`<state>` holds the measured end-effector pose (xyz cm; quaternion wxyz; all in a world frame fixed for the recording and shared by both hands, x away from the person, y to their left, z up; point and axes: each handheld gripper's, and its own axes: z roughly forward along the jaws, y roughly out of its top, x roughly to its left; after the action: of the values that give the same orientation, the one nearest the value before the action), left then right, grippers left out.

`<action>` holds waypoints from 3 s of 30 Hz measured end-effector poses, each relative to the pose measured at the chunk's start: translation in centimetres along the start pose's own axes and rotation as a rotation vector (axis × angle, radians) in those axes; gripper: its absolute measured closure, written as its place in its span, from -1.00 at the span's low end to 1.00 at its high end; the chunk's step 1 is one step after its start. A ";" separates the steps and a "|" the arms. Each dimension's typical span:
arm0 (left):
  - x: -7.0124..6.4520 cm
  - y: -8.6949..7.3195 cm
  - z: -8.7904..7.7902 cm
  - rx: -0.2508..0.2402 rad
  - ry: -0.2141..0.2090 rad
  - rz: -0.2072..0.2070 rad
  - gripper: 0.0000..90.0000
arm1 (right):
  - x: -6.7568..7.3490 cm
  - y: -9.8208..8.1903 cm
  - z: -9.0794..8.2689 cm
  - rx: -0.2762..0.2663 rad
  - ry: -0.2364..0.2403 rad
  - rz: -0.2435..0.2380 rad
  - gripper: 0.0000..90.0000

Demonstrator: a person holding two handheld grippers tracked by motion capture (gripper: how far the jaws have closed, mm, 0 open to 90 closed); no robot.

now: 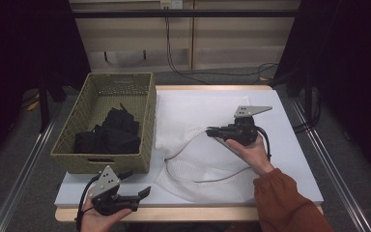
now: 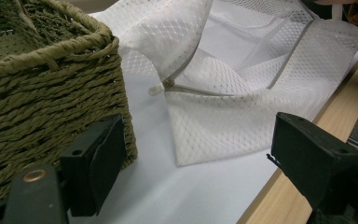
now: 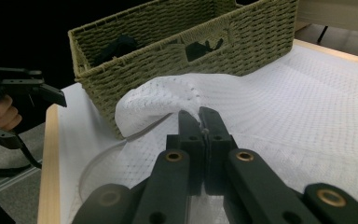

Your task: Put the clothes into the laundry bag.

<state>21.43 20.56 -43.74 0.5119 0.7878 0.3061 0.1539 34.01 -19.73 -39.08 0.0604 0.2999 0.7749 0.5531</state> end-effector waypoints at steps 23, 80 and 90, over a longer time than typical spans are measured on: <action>3.8 3.6 -3.5 -0.059 0.064 -0.012 -0.55 | 0.0 -0.6 0.3 0.028 0.008 -0.001 0.98; 17.9 10.2 3.3 0.244 0.238 -0.070 -0.76 | -0.4 -1.2 0.9 0.047 0.032 0.023 0.97; 20.4 8.7 5.3 0.435 0.229 -0.113 -0.80 | -0.7 -1.3 0.9 0.048 0.035 0.030 0.97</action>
<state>42.81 27.32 -39.66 0.2999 0.8386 0.4314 0.1437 34.41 -19.67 -40.75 0.0313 0.3034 0.7842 0.5403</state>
